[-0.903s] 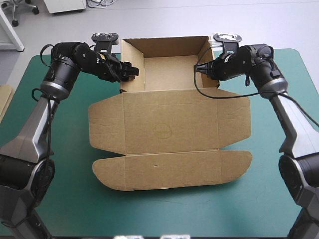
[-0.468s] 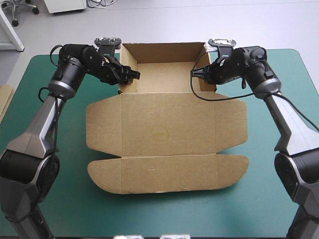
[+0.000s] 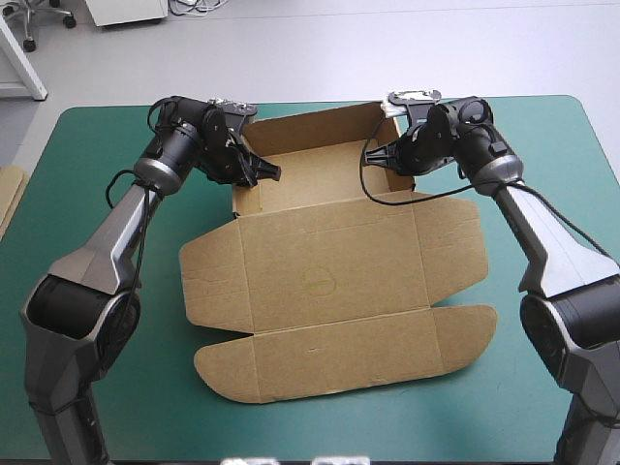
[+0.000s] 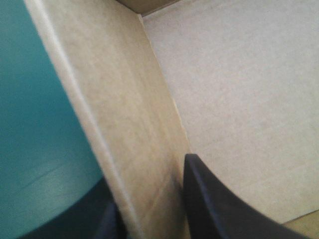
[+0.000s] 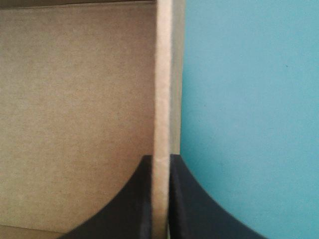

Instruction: Fold the box

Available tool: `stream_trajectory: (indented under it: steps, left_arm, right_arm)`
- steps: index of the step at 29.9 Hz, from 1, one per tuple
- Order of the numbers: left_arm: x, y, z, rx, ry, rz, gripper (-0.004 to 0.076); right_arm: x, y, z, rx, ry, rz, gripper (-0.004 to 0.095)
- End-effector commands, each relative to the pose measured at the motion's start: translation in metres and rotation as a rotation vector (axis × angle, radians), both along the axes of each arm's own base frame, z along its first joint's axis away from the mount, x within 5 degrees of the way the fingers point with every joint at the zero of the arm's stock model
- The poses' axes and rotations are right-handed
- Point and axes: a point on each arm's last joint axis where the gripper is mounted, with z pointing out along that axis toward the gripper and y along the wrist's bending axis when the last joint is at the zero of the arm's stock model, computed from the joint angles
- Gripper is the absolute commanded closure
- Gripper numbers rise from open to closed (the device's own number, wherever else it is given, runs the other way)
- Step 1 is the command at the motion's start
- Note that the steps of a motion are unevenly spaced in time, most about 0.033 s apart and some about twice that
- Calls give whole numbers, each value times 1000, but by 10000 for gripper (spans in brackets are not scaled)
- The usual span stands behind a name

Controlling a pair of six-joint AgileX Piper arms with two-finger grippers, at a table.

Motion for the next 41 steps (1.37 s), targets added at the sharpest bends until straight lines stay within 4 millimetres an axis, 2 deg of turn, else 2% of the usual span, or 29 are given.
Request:
stream_trajectory:
  steps: [1, 4, 9, 16, 28, 33, 41]
  left_arm:
    - [-8, 1, 30, -35, -95, 8, 580]
    - [-6, 1, 31, -37, -113, 8, 737]
    - [-3, 0, 27, -15, -119, -25, 734]
    - [2, 1, 13, 47, -81, -42, 734]
    - [21, -6, -25, 85, -43, -42, 734]
    - [25, -8, -35, 85, -19, -34, 734]
    - [25, -11, -37, 58, -10, -35, 734]
  right_arm:
    - [-10, -2, 37, 88, -110, -31, 905]
    - [-11, -1, 37, 109, -91, -37, 905]
    - [-12, -1, 29, 87, -33, -27, 906]
    - [-2, 1, -1, 22, 69, 3, 906]
    - [12, -2, -28, -97, 99, 2, 906]
    - [15, -1, -37, -106, 116, 6, 906]
    - [16, 0, -39, -107, 124, 19, 906]
